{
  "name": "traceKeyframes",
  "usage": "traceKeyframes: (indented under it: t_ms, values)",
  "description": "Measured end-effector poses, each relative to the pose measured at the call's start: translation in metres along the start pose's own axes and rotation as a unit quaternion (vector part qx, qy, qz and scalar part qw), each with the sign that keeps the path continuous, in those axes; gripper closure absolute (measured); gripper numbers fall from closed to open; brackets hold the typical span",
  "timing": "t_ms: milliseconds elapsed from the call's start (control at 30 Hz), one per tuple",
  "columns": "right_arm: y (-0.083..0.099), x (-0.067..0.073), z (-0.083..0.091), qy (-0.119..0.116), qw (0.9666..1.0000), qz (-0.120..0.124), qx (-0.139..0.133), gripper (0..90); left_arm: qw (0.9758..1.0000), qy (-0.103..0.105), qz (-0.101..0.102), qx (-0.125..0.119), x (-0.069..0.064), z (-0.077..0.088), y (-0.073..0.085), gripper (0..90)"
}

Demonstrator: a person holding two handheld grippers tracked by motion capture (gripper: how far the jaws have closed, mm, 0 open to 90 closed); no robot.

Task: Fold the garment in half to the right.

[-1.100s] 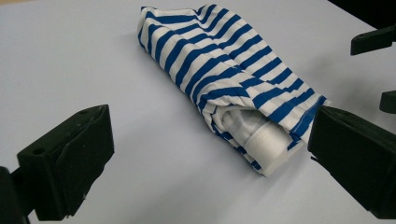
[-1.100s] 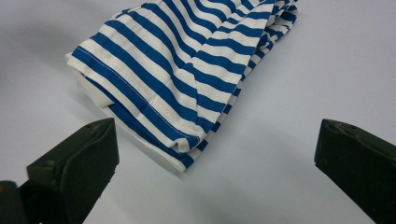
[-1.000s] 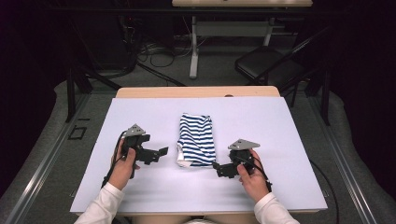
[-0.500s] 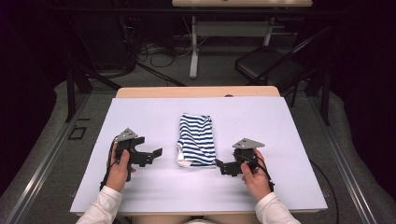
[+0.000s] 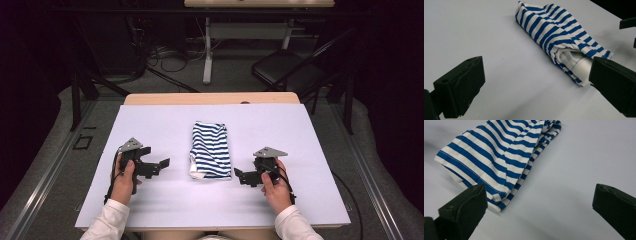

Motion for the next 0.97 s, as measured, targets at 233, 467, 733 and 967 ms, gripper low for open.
traceKeyframes:
  t_ms: [233, 467, 733, 967]
  values:
    - [0.001, -0.002, -0.001, 0.002, 1.0, -0.002, 0.0, 0.0, 1.0, -0.001, 0.005, -0.003, 0.004, 0.001, 0.002, 0.6]
    - [0.001, -0.004, -0.002, 0.003, 1.0, -0.005, 0.002, 0.0, 1.0, 0.0, 0.007, -0.001, 0.005, 0.0, 0.003, 0.7]
    - [0.002, -0.007, -0.002, 0.004, 0.9999, -0.01, 0.002, 0.0, 1.0, -0.003, 0.008, -0.002, 0.006, 0.0, 0.003, 0.6]
    - [0.003, -0.013, -0.002, 0.007, 0.9998, -0.018, 0.005, 0.0, 0.9999, -0.004, 0.01, -0.004, 0.009, 0.001, 0.002, 0.7]
Point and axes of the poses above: each handheld gripper's, and its own axes: z roughly backward along the jaws, y roughly out of its underside, x roughly to its left, the point moved 8 cm from there along -z, roughly forward along the jaws, and after that the axes turned 15 degrees about y, right-handed, at the moved point
